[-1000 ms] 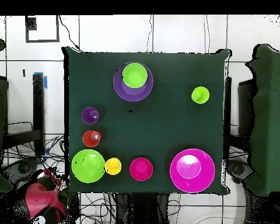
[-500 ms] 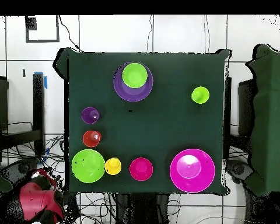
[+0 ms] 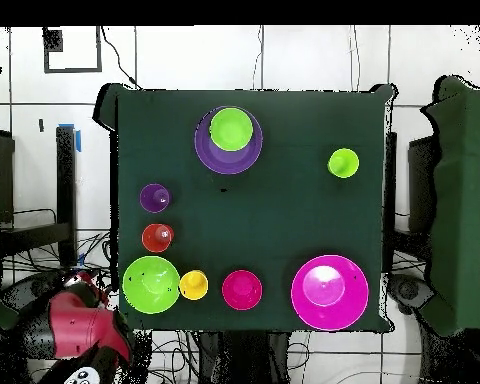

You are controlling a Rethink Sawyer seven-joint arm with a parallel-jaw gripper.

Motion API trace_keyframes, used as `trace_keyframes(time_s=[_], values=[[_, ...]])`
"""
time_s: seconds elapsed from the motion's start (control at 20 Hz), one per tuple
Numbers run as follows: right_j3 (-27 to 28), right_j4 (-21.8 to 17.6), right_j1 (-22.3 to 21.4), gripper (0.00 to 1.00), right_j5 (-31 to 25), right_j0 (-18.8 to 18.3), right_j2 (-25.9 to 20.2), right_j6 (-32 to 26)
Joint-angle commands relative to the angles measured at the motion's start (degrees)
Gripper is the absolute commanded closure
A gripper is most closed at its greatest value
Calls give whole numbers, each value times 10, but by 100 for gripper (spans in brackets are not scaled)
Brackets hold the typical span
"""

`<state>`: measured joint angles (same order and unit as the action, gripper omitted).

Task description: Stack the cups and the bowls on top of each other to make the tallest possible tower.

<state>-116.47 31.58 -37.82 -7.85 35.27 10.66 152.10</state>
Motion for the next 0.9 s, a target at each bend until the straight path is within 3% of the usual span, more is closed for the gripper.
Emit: trace_keyframes(time_s=[0.05,0.45,0.9], values=[[-18,-57,-2,0,-12,-59,-61,-1],[-29,-124,9,0,24,-130,-93,-14],[-17,-169,32,0,44,-148,-99,9]])
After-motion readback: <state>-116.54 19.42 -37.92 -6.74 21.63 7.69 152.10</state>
